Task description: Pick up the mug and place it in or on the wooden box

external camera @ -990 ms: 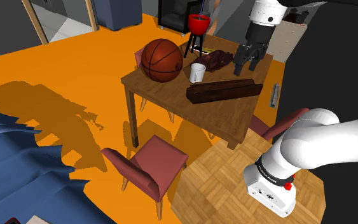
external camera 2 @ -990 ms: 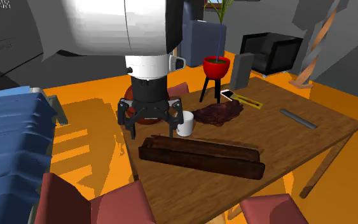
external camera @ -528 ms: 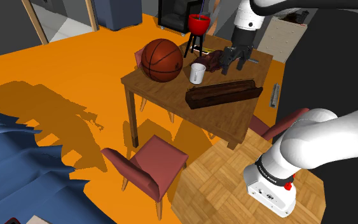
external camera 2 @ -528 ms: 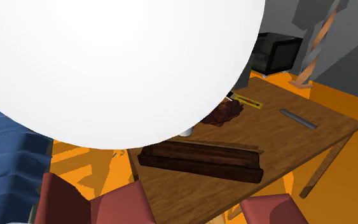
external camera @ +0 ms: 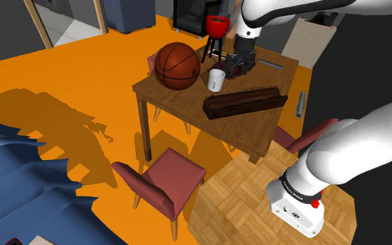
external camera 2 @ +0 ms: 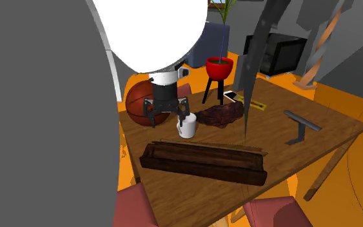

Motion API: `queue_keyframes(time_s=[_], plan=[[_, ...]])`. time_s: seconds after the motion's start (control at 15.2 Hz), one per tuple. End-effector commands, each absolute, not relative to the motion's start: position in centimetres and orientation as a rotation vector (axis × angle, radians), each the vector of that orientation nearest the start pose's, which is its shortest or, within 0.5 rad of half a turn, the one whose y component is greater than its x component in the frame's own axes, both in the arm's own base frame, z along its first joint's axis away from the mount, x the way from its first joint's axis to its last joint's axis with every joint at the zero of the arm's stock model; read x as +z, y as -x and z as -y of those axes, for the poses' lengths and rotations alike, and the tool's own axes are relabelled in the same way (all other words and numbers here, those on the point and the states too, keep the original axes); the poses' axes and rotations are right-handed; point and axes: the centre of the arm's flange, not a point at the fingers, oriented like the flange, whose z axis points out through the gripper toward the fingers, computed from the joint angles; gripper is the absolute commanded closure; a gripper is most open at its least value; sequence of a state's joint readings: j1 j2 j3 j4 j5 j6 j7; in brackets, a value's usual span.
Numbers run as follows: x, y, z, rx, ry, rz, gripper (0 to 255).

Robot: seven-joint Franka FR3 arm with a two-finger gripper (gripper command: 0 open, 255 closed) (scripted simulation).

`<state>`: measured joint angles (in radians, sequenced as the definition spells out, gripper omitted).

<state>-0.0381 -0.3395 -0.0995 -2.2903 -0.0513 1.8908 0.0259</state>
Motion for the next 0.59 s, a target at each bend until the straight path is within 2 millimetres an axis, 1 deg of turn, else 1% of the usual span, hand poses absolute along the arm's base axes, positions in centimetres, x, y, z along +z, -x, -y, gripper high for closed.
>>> queue_keyframes(time_s=[0.0,0.53], plan=[[46.7,-46.2,7.2,0.092,3.153,-0.227,0],[42.3,-55.1,10.0,0.074,3.183,-0.262,0]])
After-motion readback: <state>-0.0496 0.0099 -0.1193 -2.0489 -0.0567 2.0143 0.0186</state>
